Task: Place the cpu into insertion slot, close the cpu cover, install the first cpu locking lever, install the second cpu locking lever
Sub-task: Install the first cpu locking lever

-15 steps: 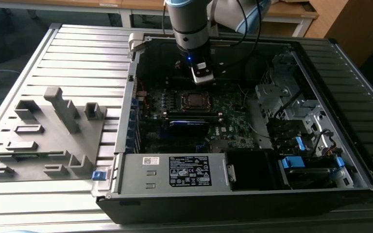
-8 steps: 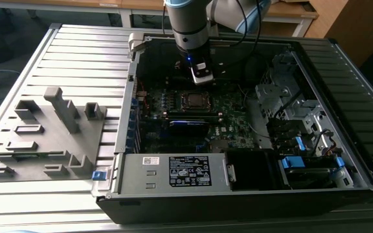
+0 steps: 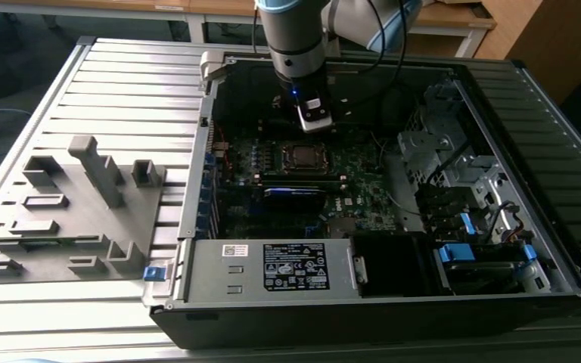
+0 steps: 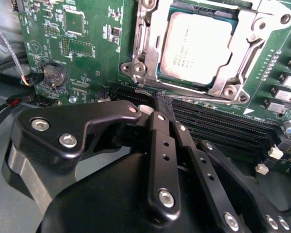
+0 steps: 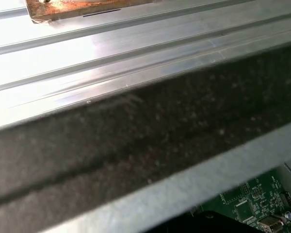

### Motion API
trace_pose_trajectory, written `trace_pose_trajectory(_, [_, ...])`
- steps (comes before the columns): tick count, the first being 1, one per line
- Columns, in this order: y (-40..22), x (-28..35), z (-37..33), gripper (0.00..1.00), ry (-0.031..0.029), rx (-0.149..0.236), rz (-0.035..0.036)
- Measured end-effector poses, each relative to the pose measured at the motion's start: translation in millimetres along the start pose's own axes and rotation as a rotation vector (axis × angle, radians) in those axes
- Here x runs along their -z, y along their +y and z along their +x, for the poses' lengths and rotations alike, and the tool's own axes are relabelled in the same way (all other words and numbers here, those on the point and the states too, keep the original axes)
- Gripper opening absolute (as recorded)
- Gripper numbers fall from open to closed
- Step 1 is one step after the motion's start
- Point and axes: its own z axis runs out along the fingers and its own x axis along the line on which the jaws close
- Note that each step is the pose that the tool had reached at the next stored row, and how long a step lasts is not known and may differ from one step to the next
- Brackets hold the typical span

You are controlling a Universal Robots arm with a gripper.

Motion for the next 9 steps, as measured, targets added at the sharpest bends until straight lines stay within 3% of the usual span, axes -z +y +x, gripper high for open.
trace_pose_trajectory(9, [-3.1,0.2,-1.2,0.11,-0.0002,0.0,0.0])
